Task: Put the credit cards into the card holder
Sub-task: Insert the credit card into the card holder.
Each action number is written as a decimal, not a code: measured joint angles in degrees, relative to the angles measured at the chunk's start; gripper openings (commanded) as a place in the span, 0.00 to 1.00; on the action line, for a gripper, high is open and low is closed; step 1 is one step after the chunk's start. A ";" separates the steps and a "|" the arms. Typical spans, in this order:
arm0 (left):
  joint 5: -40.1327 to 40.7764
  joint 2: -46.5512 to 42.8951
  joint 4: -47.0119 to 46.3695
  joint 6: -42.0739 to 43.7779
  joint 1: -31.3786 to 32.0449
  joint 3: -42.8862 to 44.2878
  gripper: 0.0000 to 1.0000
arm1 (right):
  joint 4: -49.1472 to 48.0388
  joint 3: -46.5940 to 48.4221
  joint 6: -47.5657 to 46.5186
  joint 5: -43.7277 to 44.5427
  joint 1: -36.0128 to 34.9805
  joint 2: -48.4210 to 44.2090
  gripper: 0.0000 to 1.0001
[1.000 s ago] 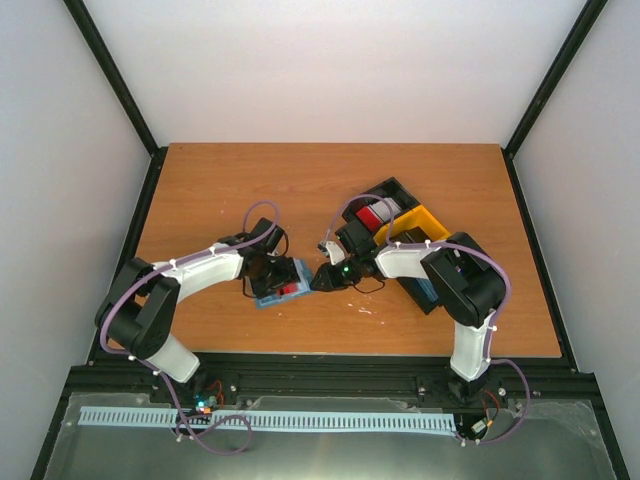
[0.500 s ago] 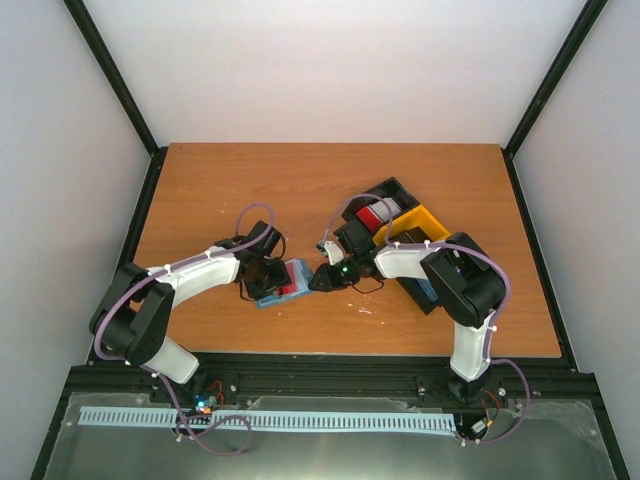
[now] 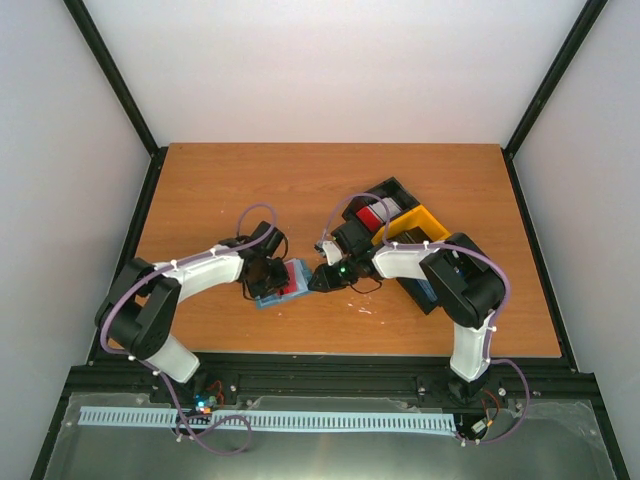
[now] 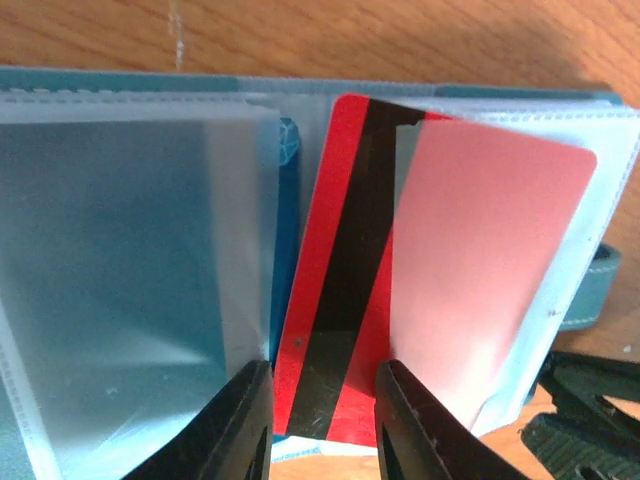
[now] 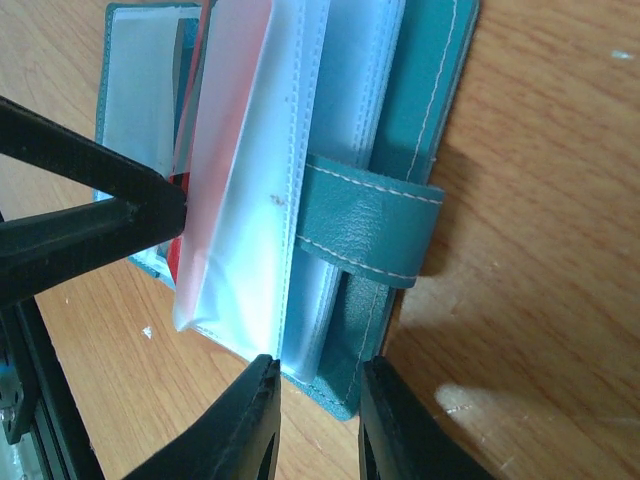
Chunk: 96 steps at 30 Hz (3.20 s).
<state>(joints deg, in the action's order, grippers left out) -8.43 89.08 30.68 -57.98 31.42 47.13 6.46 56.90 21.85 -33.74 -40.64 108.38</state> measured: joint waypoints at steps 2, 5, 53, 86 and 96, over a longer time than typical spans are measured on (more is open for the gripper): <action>1.25 0.74 0.83 -0.15 0.26 0.87 0.28 | 0.31 0.17 -0.04 0.26 -0.09 0.00 0.24; 3.34 1.95 2.60 -0.39 1.14 2.49 0.28 | 0.98 0.57 -0.22 0.76 -0.31 0.00 0.24; 10.95 -7.93 -1.75 -7.74 2.51 -6.60 0.37 | 3.37 2.10 -1.03 3.54 -1.60 0.02 0.23; -6.73 -8.22 -22.71 -0.76 -4.13 -14.51 0.50 | -0.31 1.27 3.93 3.08 -1.88 0.20 0.29; -7.85 -7.89 -22.93 3.58 -4.15 -13.90 0.53 | -0.31 1.27 4.11 3.23 -1.88 0.20 0.29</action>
<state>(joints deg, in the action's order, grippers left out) -16.27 81.19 7.75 -54.39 27.27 33.23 6.15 58.17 25.96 -30.50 -42.52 108.57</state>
